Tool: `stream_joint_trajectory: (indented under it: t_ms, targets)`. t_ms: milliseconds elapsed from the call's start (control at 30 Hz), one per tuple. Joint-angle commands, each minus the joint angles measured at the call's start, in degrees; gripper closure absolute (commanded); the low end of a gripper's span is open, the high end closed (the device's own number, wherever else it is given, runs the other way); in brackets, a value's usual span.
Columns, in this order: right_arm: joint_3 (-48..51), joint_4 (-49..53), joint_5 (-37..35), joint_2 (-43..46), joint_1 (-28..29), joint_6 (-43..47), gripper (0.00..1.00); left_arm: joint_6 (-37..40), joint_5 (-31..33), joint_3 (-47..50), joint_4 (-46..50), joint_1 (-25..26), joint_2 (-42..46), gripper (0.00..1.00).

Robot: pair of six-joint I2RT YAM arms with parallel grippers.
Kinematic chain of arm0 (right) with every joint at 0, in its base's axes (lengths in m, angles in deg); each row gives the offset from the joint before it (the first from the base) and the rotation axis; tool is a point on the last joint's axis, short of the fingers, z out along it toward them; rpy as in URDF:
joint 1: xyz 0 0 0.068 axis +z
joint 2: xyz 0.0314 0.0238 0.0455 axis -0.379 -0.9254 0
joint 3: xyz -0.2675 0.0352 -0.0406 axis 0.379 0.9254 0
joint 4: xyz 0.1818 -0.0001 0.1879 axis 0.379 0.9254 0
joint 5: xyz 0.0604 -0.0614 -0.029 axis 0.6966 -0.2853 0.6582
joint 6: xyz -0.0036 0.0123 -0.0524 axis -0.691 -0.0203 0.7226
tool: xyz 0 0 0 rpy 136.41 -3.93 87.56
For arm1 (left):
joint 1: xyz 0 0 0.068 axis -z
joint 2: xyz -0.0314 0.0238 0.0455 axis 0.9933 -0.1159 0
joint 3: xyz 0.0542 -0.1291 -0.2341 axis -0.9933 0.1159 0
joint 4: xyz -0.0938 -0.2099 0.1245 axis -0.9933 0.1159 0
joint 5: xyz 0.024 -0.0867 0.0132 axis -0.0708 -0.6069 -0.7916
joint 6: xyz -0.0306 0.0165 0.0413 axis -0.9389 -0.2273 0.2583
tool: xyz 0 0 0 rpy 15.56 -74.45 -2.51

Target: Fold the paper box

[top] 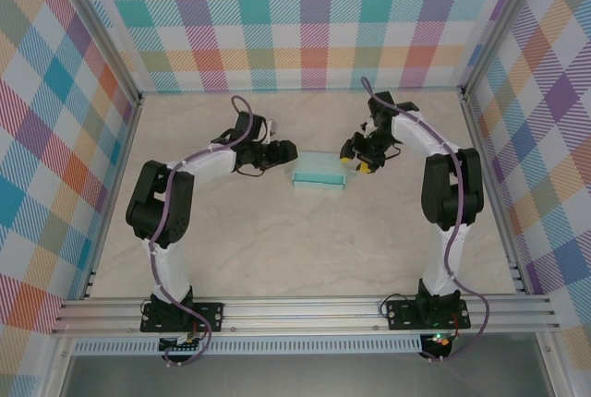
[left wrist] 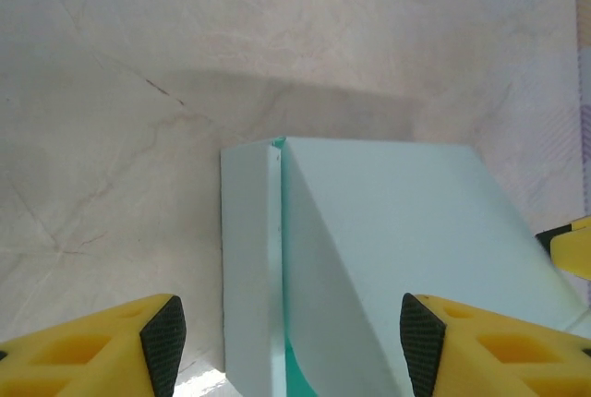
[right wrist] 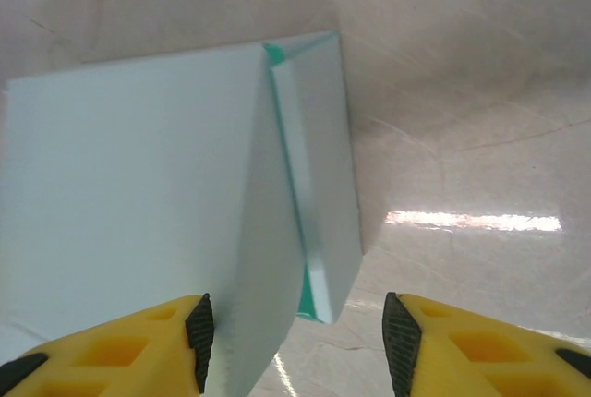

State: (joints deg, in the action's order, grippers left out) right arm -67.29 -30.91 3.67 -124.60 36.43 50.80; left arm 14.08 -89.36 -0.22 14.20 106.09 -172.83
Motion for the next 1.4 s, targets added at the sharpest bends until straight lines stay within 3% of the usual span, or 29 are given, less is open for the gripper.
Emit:
stream_joint_trajectory:
  t_ms: [0, 167, 400, 567, 1167, 1367]
  targets:
    - [2.30, -1.97, 0.10, 0.46, 0.26, 1.71, 0.49, 4.90, 1.63, -0.95, 4.30, 1.20, -1.53, 0.36]
    - [5.13, -4.03, -2.03, -0.74, 0.26, 2.26, 0.52, 8.13, 7.27, -0.14, 6.91, 2.97, -2.12, 0.37]
    - [6.61, -5.46, -4.86, -2.55, 0.70, 2.87, 0.56, 9.69, 9.41, 0.69, 6.90, 3.87, -3.29, 0.37]
    - [7.86, -6.95, -8.87, -2.97, 1.83, 4.74, 0.61, 9.42, 8.77, 0.23, 6.91, 3.87, -3.38, 0.37]
    - [12.06, -15.78, -6.69, -0.78, 4.01, 7.67, 0.72, 4.22, 6.69, 2.46, 4.11, 3.65, -0.43, 0.37]
    - [13.67, -18.06, -7.93, -0.68, 4.29, 7.79, 0.75, 0.67, -0.01, 0.66, 1.81, 3.14, 1.89, 0.35]
